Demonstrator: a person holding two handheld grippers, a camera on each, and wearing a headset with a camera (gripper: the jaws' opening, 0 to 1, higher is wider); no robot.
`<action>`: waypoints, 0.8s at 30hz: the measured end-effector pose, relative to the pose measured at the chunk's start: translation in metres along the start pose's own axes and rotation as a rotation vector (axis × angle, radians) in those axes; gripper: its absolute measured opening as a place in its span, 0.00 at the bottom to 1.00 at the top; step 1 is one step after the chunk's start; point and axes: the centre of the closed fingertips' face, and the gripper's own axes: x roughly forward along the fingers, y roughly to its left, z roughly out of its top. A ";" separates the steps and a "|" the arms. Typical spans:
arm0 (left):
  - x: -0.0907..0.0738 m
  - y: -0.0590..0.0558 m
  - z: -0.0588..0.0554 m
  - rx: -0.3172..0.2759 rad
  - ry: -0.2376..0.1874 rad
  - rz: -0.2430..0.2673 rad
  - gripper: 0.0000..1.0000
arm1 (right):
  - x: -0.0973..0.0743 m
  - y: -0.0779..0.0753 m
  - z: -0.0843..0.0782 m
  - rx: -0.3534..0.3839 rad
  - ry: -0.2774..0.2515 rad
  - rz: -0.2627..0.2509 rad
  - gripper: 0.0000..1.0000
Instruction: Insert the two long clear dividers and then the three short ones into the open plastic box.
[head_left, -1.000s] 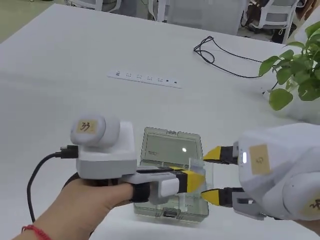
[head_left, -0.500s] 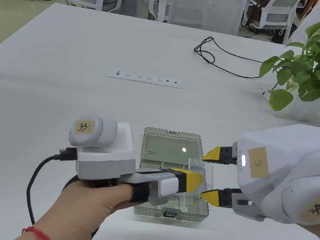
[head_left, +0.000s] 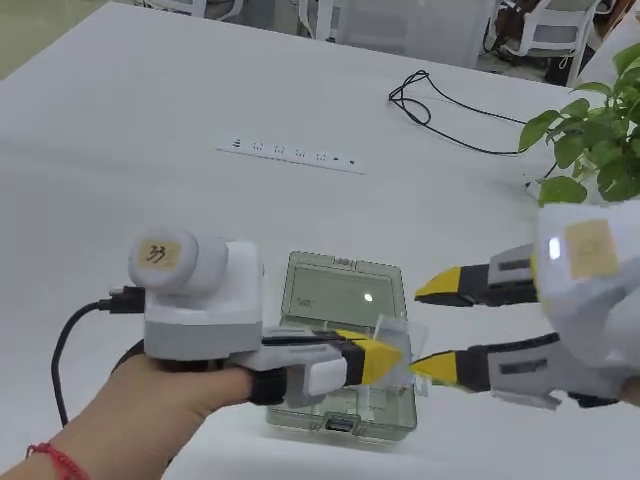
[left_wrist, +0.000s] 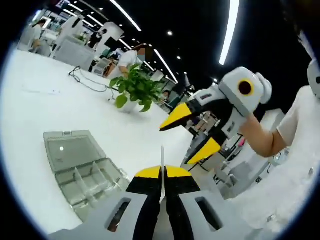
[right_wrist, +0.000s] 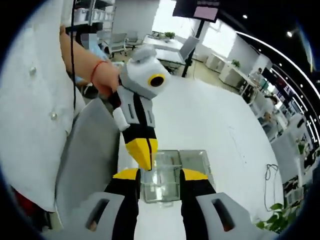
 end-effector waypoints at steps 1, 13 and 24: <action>-0.001 -0.004 0.001 0.059 0.001 -0.023 0.00 | -0.005 0.005 0.008 0.046 -0.063 0.077 0.31; -0.001 -0.035 0.001 0.309 0.013 -0.167 0.00 | -0.014 0.022 0.013 0.096 -0.066 0.391 0.16; -0.005 -0.037 0.006 0.327 -0.011 -0.180 0.00 | -0.007 0.035 0.009 0.077 -0.034 0.469 0.06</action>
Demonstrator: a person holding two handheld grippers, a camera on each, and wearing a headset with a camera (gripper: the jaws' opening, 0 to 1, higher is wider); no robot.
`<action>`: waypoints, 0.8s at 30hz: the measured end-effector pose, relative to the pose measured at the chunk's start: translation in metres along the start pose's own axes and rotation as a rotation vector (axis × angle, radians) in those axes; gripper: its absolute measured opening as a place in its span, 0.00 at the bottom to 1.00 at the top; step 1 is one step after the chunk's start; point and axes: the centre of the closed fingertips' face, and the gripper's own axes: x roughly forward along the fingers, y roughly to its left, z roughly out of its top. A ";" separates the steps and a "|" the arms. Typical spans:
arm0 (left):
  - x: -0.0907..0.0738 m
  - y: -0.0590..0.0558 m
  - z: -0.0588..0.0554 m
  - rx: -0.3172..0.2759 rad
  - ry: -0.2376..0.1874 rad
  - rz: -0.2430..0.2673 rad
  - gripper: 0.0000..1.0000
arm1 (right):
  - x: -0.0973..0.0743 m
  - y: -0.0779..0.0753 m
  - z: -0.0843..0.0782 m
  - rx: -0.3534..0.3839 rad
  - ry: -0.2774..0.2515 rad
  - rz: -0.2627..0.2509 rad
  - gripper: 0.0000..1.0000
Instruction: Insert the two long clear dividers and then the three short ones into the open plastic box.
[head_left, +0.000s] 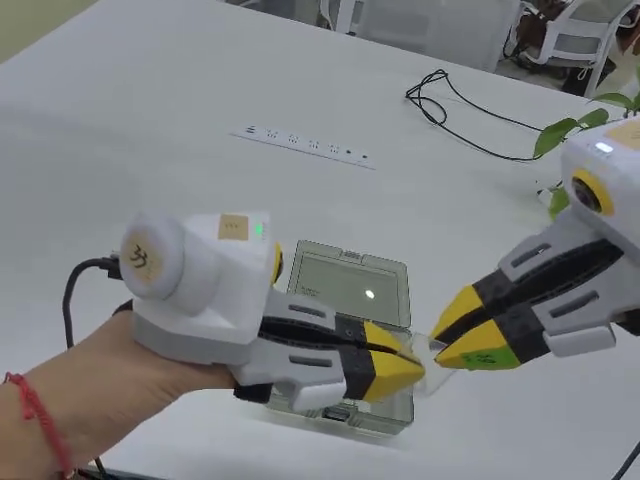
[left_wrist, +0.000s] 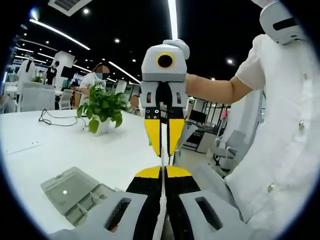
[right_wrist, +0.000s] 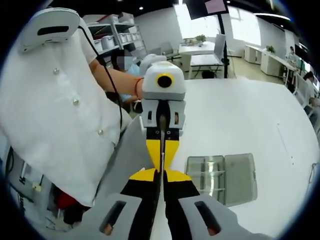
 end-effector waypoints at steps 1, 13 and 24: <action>0.000 -0.001 0.000 0.003 0.001 -0.004 0.00 | 0.001 0.000 0.000 -0.002 -0.001 -0.002 0.06; 0.002 -0.003 -0.003 0.012 0.014 -0.010 0.00 | 0.005 0.006 -0.003 -0.003 -0.002 0.005 0.03; 0.001 -0.003 0.002 -0.008 -0.004 -0.005 0.01 | 0.007 0.006 0.000 -0.014 -0.006 -0.002 0.03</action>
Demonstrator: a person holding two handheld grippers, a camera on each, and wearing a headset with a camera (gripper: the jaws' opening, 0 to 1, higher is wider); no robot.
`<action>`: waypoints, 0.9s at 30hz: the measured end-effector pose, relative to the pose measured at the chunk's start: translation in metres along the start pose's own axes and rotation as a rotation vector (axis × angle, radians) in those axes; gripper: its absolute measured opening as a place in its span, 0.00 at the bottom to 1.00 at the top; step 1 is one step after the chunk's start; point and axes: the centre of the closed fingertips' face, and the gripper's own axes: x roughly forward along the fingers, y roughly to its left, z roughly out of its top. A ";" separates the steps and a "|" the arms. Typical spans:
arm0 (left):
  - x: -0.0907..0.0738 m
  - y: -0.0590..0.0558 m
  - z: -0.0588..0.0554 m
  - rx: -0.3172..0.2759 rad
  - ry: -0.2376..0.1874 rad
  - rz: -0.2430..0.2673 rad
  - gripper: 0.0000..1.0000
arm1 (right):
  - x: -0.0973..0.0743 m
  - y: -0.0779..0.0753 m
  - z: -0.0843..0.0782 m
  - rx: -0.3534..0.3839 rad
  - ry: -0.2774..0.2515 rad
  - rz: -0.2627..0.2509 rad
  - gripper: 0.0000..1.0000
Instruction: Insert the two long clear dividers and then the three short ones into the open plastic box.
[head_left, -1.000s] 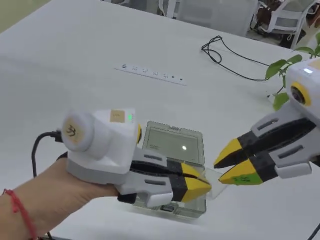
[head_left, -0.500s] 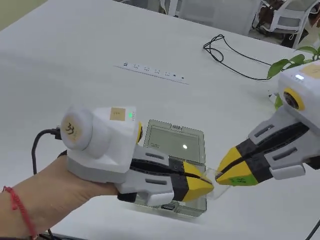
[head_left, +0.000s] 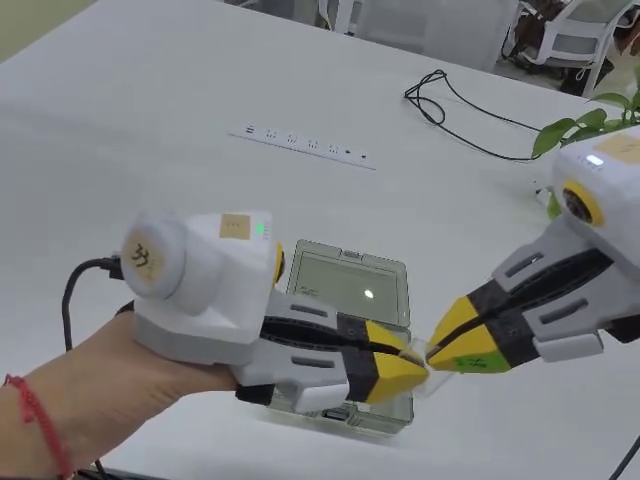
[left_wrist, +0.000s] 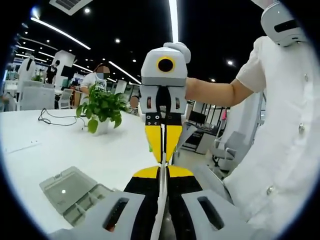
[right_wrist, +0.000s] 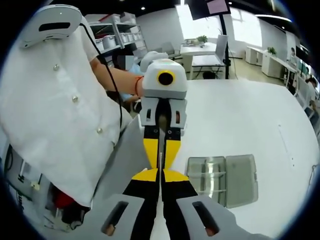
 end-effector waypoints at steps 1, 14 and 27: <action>0.000 0.000 -0.001 0.004 0.007 0.002 0.01 | 0.000 0.000 0.000 -0.002 0.000 0.000 0.03; -0.010 0.010 -0.008 0.003 0.033 0.052 0.12 | -0.007 -0.006 -0.001 0.003 -0.009 -0.031 0.03; -0.032 0.028 -0.021 -0.002 0.054 0.149 0.34 | -0.017 -0.025 -0.015 0.034 0.009 -0.092 0.03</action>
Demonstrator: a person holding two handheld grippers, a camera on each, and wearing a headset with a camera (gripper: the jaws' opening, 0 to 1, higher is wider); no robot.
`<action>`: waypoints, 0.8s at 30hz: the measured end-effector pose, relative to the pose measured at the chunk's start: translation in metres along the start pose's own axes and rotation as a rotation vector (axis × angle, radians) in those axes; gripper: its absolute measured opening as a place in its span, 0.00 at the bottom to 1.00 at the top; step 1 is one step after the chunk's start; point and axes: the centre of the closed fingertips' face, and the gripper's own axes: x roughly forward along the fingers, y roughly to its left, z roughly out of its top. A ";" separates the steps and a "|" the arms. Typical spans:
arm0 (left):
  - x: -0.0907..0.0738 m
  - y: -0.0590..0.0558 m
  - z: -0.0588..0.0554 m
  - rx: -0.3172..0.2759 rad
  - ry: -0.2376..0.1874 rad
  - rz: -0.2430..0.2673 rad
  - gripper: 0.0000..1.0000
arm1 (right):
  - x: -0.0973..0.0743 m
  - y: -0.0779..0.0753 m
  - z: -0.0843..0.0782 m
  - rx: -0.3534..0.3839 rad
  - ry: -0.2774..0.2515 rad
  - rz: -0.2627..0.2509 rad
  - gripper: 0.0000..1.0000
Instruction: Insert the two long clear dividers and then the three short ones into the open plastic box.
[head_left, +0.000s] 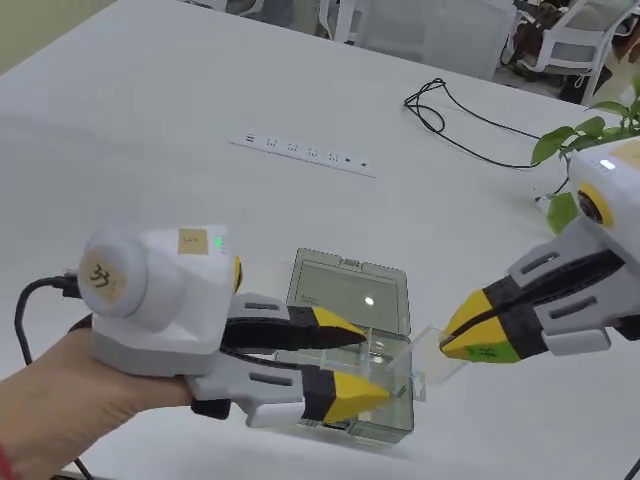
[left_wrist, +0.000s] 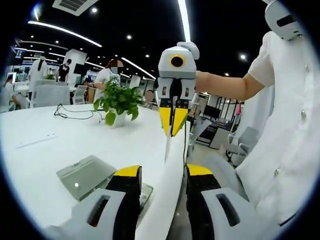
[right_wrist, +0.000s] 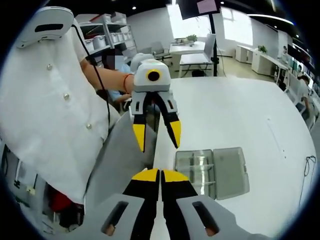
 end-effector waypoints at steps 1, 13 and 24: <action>-0.002 0.002 -0.002 -0.002 0.003 0.010 0.35 | 0.000 -0.003 -0.002 0.003 0.005 -0.008 0.03; -0.019 0.021 -0.019 0.003 0.041 0.086 0.61 | 0.004 -0.030 -0.024 0.020 0.063 -0.064 0.03; -0.029 0.035 -0.040 0.016 0.096 0.117 0.79 | 0.016 -0.047 -0.042 0.009 0.133 -0.105 0.03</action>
